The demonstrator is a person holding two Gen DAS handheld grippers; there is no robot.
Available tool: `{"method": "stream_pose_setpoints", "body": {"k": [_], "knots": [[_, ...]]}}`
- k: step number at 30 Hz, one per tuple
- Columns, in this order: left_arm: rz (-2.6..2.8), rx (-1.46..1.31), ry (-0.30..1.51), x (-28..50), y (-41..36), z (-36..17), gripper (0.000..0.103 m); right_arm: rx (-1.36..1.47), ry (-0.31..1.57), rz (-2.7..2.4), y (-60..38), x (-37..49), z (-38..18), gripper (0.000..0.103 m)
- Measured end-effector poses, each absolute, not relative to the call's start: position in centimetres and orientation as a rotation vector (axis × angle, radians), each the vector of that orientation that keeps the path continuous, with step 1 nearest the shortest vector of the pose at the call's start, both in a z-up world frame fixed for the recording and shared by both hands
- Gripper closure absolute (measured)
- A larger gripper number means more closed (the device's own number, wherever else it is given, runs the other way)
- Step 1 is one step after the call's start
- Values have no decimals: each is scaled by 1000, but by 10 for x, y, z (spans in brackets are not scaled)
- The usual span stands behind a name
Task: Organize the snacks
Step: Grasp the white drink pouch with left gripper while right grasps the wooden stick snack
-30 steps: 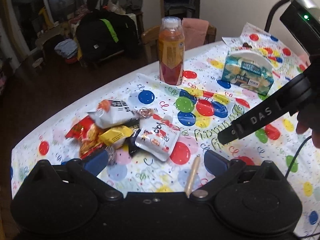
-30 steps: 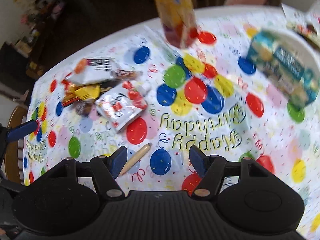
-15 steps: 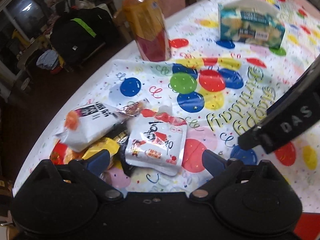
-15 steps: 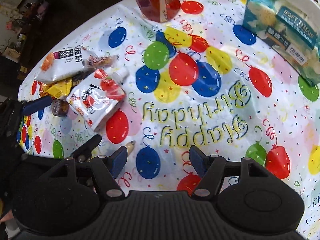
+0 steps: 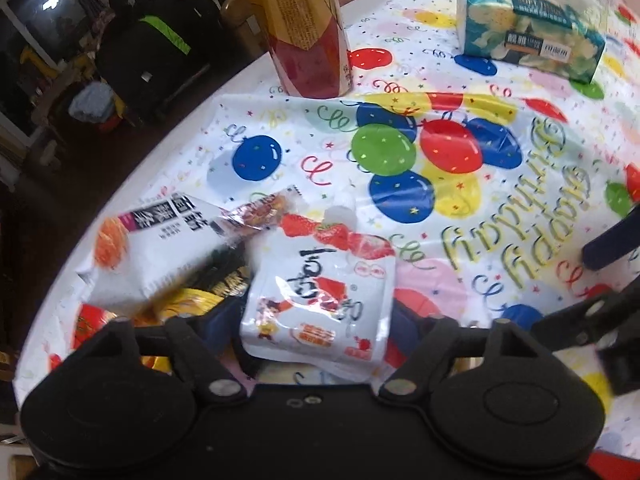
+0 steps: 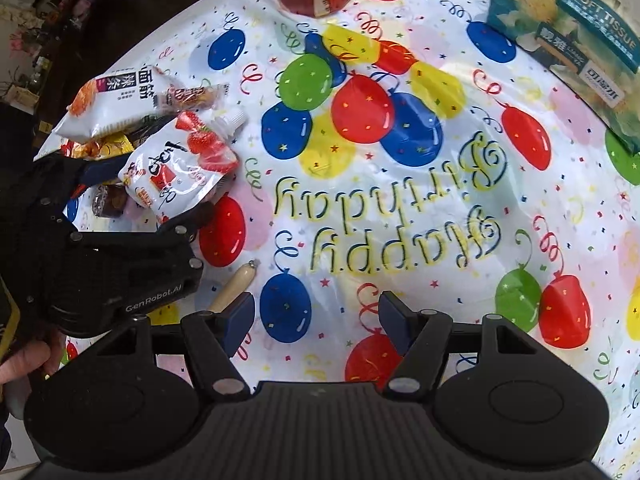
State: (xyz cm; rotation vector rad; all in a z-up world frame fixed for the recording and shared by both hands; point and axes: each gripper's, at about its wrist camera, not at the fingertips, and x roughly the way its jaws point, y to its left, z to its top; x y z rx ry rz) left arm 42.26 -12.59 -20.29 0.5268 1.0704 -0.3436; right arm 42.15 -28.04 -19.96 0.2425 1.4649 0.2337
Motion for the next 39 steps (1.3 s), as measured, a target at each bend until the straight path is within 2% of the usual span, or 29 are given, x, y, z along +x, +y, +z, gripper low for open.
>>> {"method": "stream_pose_setpoints", "body": {"k": [15, 27, 39], "knots": [[-310, 221, 1093, 417, -90, -176, 35, 211, 1477, 275, -256, 420, -198, 35], [-203, 102, 1092, 381, -34, -146, 35, 145, 1490, 316, -216, 424, -200, 35], [-118, -9, 1077, 328, 22, -129, 35, 96, 1507, 296, -188, 428, -209, 59]]}}
